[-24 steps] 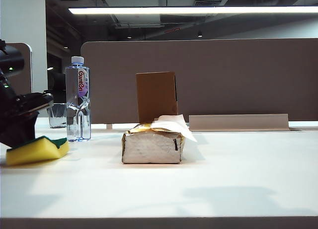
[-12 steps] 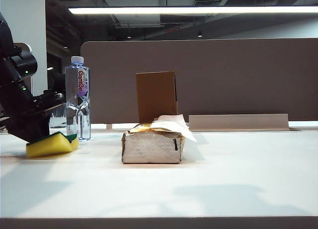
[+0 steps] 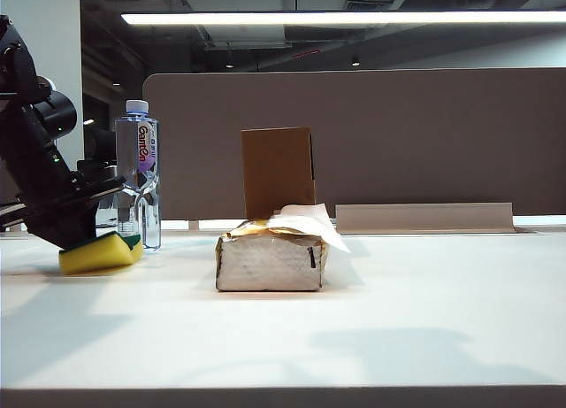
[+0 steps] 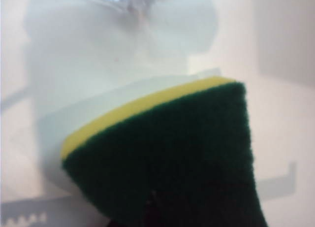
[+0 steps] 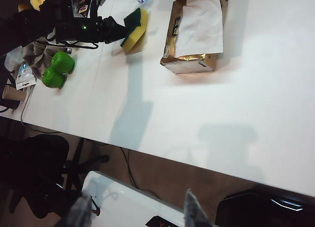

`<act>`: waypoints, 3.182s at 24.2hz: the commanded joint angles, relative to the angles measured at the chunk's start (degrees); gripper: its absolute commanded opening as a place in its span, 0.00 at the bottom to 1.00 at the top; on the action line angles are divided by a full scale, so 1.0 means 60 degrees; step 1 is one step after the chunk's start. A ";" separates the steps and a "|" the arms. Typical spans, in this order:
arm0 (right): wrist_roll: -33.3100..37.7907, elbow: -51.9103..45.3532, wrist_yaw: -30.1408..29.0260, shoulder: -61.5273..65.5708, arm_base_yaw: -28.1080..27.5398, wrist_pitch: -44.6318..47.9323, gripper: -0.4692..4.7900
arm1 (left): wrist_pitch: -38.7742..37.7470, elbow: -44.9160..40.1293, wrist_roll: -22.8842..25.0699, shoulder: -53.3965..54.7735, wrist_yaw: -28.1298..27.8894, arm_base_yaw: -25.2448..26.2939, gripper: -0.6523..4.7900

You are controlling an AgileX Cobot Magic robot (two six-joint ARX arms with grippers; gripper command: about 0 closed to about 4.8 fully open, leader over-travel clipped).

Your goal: Move the sponge from right to left to wipe the table, avoiding obstacles on the table, and finally reaching the bottle of mineral water.

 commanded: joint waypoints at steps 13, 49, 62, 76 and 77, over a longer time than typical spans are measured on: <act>0.0025 0.0029 -0.0080 -0.0022 0.0004 0.0098 0.55 | -0.0135 0.0007 -0.0015 -0.0175 -0.0229 0.0029 0.43; -0.0022 0.0029 -0.0069 -0.0131 0.0135 -0.0095 0.55 | -0.0430 0.0080 0.0025 -0.1392 0.0200 0.0044 0.87; -0.0026 0.0029 -0.0047 -0.0127 0.0135 -0.0095 0.55 | -0.0211 0.0080 0.0375 -0.1894 0.0044 0.0044 0.61; -0.0124 0.0029 0.0040 -0.0182 0.0251 0.0015 0.55 | -0.0663 0.0080 0.0266 -0.4306 -0.0087 0.0044 0.69; -0.0128 0.0029 0.0073 -0.0204 0.0251 0.0033 0.55 | -0.0656 0.0080 0.0266 -0.4539 -0.0087 0.0044 0.69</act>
